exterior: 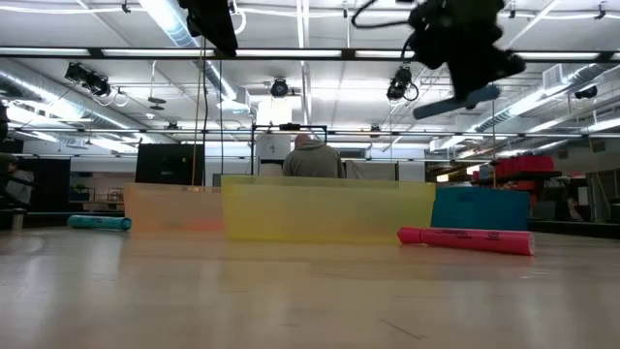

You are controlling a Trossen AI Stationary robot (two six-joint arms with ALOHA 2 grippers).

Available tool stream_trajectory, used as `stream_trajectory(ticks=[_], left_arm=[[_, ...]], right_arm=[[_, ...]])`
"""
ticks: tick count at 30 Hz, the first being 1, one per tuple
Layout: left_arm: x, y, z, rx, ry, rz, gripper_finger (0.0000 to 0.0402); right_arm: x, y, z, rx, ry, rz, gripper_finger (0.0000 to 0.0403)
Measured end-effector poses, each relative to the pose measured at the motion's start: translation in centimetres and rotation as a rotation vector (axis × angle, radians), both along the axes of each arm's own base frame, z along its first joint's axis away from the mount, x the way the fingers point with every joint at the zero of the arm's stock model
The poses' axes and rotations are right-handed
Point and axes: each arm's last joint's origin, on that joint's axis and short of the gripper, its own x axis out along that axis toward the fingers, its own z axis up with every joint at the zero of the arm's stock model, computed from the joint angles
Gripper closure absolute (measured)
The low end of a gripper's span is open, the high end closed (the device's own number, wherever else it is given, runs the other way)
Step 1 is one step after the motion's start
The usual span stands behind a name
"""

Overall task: Pick & Place Markers
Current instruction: Put the bottom blue large highlighter into the blue bin

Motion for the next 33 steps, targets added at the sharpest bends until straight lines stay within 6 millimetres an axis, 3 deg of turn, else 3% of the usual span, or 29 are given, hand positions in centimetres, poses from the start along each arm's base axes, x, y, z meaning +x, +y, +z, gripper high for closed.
stream_trajectory(ticks=[5,11,17,22,33], left_arm=[[0.0,0.0,0.0,-0.006,-0.003,0.009,0.0285],[0.0,0.0,0.0,-0.031,-0.009,0.026,0.0285],[0.0,-0.1,0.0,-0.045,-0.012,0.035,0.0285],[0.0,-0.1,0.0,-0.054,-0.016,0.048,0.0285],[0.0,-0.1,0.0,-0.064,-0.020,0.065,0.0285]], right_arm=[[-1.2,-6.1,0.0,-0.101,-0.015,-0.050,0.0355],[-3.0,-10.6,0.0,-0.179,0.003,-0.068,0.0354],[-3.9,-12.1,-0.2,-0.190,0.027,-0.033,0.0353],[-3.1,-12.9,-1.4,-0.208,0.082,0.008,0.0353],[-0.1,-15.1,-9.0,-0.144,0.132,0.095,0.0353]])
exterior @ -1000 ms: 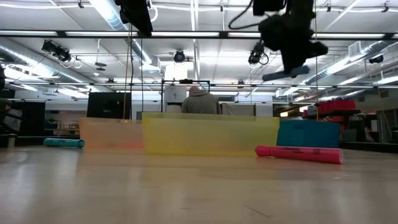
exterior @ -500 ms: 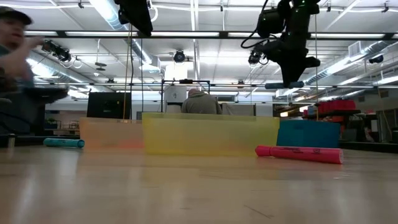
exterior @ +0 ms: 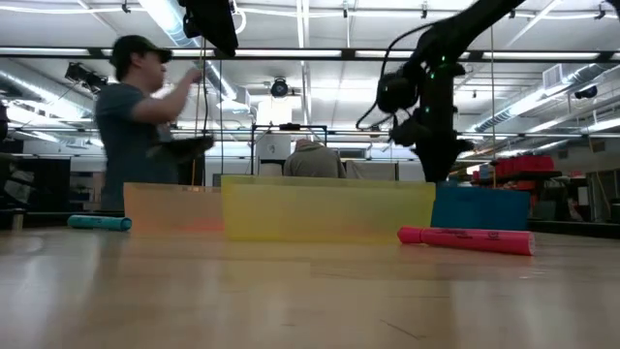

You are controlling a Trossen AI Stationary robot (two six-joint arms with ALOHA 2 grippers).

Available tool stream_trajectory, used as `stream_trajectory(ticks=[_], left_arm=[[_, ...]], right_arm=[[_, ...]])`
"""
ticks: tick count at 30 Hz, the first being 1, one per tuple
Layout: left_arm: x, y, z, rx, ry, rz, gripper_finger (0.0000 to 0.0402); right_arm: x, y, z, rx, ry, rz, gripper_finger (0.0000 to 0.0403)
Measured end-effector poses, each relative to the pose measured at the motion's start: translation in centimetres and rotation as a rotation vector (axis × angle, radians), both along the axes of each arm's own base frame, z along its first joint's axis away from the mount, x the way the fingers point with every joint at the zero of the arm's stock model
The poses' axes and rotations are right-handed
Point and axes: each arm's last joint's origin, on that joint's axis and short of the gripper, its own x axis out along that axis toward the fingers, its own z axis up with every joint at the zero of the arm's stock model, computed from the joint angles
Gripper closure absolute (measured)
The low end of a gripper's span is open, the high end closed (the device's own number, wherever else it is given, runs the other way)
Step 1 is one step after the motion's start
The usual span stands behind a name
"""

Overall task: Pick & Place Markers
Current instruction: Put the bottom blue large highlighter into the blue bin

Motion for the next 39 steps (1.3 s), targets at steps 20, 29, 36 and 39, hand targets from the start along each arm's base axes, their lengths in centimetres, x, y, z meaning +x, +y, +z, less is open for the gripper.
stream_trajectory(ticks=[20,29,36,39], left_arm=[[0.0,0.0,0.0,-0.013,-0.005,0.021,0.0285],[0.0,0.0,0.0,-0.013,-0.005,0.021,0.0285],[0.0,0.0,0.0,-0.013,-0.005,0.021,0.0285],[0.0,0.0,0.0,-0.013,-0.005,0.021,0.0285]], right_arm=[[-0.4,-1.3,-6.8,0.064,0.087,0.007,0.0351],[-0.4,-1.3,-6.8,0.063,0.085,-0.002,0.0281],[-0.7,-1.1,-6.7,0.078,0.105,-0.003,0.0229],[-0.8,-1.1,-6.0,0.064,0.086,-0.001,0.0218]])
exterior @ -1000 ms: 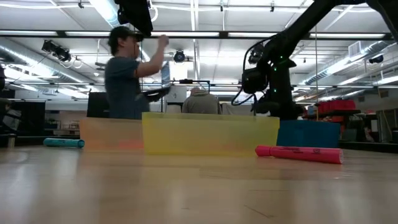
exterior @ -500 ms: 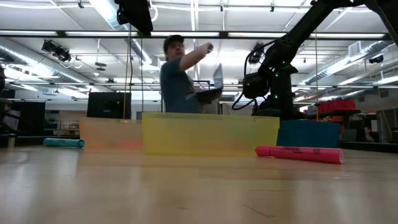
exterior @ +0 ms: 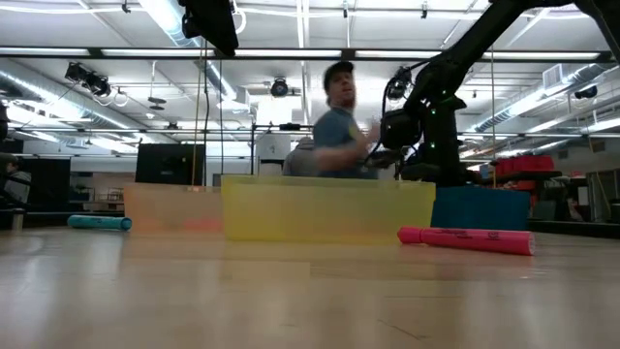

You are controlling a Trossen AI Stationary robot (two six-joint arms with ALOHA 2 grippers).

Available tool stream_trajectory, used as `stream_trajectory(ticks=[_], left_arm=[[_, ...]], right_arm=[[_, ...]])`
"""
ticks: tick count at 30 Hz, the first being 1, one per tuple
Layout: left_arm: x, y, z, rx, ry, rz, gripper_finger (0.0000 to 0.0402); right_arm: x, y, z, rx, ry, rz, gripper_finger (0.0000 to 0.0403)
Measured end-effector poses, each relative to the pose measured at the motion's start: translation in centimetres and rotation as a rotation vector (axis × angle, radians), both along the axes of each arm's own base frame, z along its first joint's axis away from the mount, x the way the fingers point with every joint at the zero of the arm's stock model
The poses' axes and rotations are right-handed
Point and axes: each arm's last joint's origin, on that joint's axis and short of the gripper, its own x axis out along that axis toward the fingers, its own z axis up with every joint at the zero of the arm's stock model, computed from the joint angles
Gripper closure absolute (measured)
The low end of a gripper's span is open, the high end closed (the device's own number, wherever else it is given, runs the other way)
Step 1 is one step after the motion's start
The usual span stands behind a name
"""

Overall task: Pick & Place Markers
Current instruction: Put the bottom blue large highlighter into the blue bin, then put the orange large highlighter into the blue bin

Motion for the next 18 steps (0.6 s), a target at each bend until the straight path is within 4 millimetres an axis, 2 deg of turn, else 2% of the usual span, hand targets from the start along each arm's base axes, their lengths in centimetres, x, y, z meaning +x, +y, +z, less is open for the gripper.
stream_trajectory(ticks=[8,18], left_arm=[[0.0,0.0,0.0,0.001,0.001,-0.001,0.0285],[0.0,0.0,0.0,0.001,0.001,-0.002,0.0285]], right_arm=[[-0.3,0.2,2.7,-0.036,-0.059,0.001,0.0200],[-0.9,0.9,3.3,0.013,-0.013,0.007,0.0171]])
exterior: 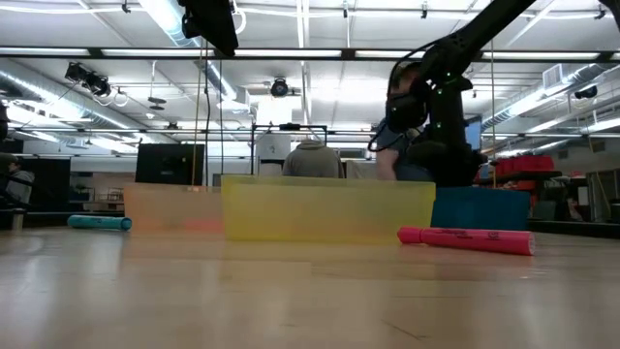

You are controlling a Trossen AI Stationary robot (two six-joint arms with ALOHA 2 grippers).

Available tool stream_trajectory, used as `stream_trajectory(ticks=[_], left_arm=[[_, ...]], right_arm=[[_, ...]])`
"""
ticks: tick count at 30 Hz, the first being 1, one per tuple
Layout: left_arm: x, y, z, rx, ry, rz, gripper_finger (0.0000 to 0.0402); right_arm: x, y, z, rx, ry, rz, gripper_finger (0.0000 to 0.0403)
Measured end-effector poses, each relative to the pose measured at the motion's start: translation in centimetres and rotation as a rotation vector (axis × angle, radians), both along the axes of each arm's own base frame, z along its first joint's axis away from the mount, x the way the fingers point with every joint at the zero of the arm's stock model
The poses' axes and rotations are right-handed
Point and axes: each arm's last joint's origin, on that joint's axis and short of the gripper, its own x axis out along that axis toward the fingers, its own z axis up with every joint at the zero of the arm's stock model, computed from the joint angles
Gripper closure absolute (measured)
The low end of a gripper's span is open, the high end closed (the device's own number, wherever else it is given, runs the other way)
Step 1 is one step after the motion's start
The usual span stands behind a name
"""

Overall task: Pick & Place Markers
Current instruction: Put the orange large highlighter into the blue bin

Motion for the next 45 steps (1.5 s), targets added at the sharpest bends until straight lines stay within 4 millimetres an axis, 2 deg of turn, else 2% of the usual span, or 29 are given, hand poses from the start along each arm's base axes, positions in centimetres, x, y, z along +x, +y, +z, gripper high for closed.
stream_trajectory(ticks=[4,9,16,21,25,35,40,45], left_arm=[[0.0,0.0,0.0,0.003,0.002,-0.006,0.0285],[0.0,0.0,0.0,0.005,0.002,-0.008,0.0285],[0.0,0.0,0.0,0.005,0.002,-0.009,0.0285],[0.0,0.0,0.0,0.017,0.006,-0.026,0.0285],[0.0,0.0,0.0,0.018,0.006,-0.029,0.0285],[0.0,0.0,0.0,0.019,0.006,-0.029,0.0285],[0.0,0.0,0.0,0.023,0.008,-0.036,0.0285],[0.0,0.0,0.0,0.026,0.015,-0.053,0.0285]], right_arm=[[-0.7,0.6,1.5,-0.006,-0.007,0.000,0.0180],[-2.1,2.2,4.7,-0.041,-0.055,-0.020,0.0199],[-4.1,6.0,8.5,-0.019,-0.100,-0.067,0.0219],[-4.9,8.6,9.8,0.008,-0.091,-0.065,0.0229],[-4.2,10.4,9.9,0.052,-0.125,-0.060,0.0228],[-0.5,15.2,10.4,0.108,-0.351,-0.025,0.0216],[0.9,17.3,10.7,0.167,-0.407,-0.008,0.0215],[4.0,19.2,11.9,0.158,-0.402,0.086,0.0215]])
